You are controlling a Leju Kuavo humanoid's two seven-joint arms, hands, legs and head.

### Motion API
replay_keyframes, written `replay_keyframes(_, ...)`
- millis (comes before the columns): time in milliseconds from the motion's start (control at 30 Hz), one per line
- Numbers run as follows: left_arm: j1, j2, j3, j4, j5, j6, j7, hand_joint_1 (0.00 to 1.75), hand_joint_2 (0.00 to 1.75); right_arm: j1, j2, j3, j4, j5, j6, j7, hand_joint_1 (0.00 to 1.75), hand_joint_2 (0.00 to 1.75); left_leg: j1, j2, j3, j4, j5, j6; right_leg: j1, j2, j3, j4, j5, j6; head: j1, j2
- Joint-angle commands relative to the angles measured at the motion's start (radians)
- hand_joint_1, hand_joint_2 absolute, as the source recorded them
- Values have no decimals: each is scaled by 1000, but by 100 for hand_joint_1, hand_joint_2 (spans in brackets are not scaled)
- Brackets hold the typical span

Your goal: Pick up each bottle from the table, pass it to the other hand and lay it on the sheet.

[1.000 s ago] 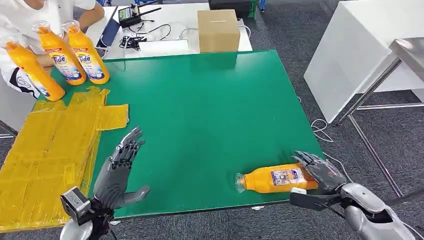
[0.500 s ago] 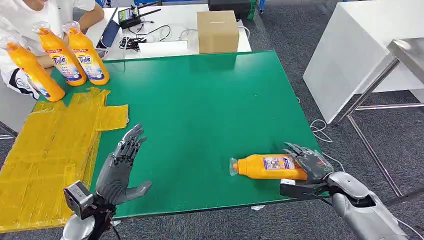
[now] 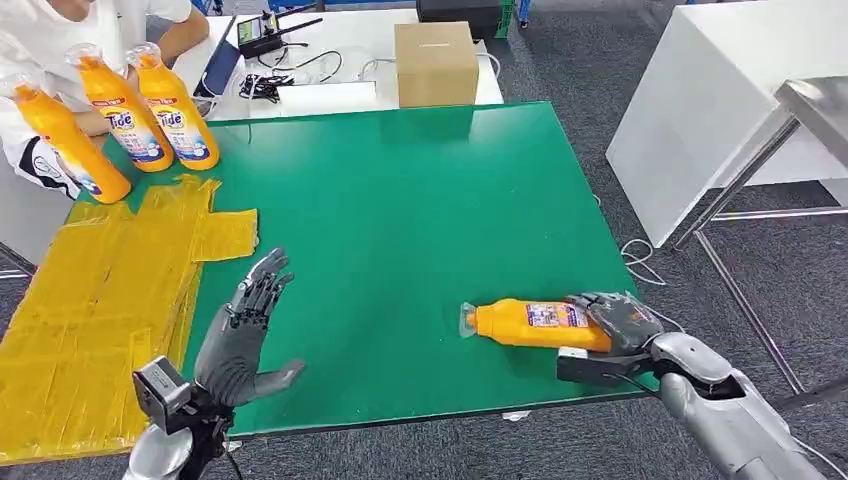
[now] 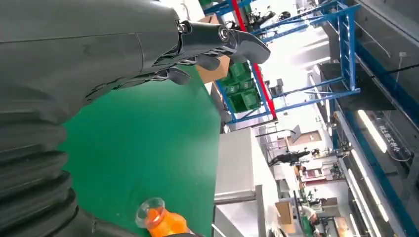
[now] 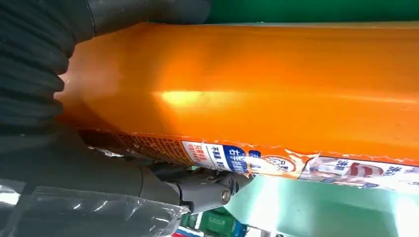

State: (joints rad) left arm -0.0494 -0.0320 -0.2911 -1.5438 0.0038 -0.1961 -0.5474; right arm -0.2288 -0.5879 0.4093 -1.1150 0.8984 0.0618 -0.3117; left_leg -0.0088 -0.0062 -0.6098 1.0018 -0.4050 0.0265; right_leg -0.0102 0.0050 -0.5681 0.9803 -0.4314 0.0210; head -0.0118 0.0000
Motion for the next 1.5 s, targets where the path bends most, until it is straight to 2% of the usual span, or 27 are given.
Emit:
replay_keyframes(33, -25, 1, -9, 36, -12, 4, 25, 0, 175, 35, 187, -78, 45, 18, -239, -9, 175, 175, 3, 1, 3, -1, 0, -2, 3, 0, 4, -4, 1, -1, 0, 0)
replay_keyframes(133, -39, 8, -40, 41, -63, 21, 61, 0, 175, 51, 354, -217, -18, -71, -408, -11, 175, 175, 3, 4, 2, -1, -1, -2, 3, 3, 2, -3, 1, -1, 0, 0)
replay_keyframes(200, -73, 9, -69, 81, -78, 23, 88, 0, 175, 22, 447, -288, -22, -179, -420, -6, 175, 175, 2, 4, 0, -1, 0, -2, 3, 3, 0, -1, 1, -1, 0, 0)
replay_keyframes(267, -121, 0, -100, 140, -94, 36, 111, 0, 175, -8, 534, -358, -23, -343, -401, -57, 175, 175, 2, 4, 0, -1, 0, -3, 3, 3, 0, 0, 1, -1, -1, 0)
replay_keyframes(367, -185, -25, -149, 190, -85, 49, 124, 0, 175, -30, 608, -392, -19, -463, -397, -101, 175, 175, 4, 1, 0, 0, 1, -4, 5, 0, 0, 0, 0, -1, 0, 0)
replay_keyframes(467, -189, -30, -153, 190, -85, 53, 131, 0, 175, -29, 610, -390, -18, -464, -399, -101, 175, 175, 4, -1, -2, 0, 2, -5, 4, 1, -1, 1, 0, -1, 0, 0)
replay_keyframes(667, -271, -33, -236, 228, -77, 53, 163, 0, 175, -77, 683, -385, 42, -596, -376, -146, 175, 175, 4, -1, -3, 1, 1, -5, 5, 0, -1, 1, 0, -1, 0, 0)
replay_keyframes(1067, -272, -29, -237, 229, -75, 54, 164, 0, 175, -76, 682, -382, 43, -598, -378, -148, 175, 175, 3, -2, -3, 0, 1, -5, 4, 0, -2, 0, -1, 0, 0, 0)
replay_keyframes(1200, -306, -30, -246, 256, -31, 39, 178, 0, 175, -102, 709, -336, 92, -638, -336, -167, 175, 175, 3, -2, -5, 0, 2, -4, 3, 0, -4, 1, 0, 0, 0, 0)
replay_keyframes(1367, -375, -27, -239, 324, 70, -7, 221, 0, 175, -124, 752, -213, 169, -687, -236, -247, 175, 175, 4, 1, -4, 0, 1, -5, 5, 2, -3, 1, 1, -1, 0, 0)
replay_keyframes(1500, -411, -33, -221, 357, 152, -32, 236, 0, 175, -120, 769, -120, 180, -688, -201, -282, 175, 175, 4, 0, -5, 0, 2, -5, 4, 1, -3, 1, 0, -1, 0, 0)
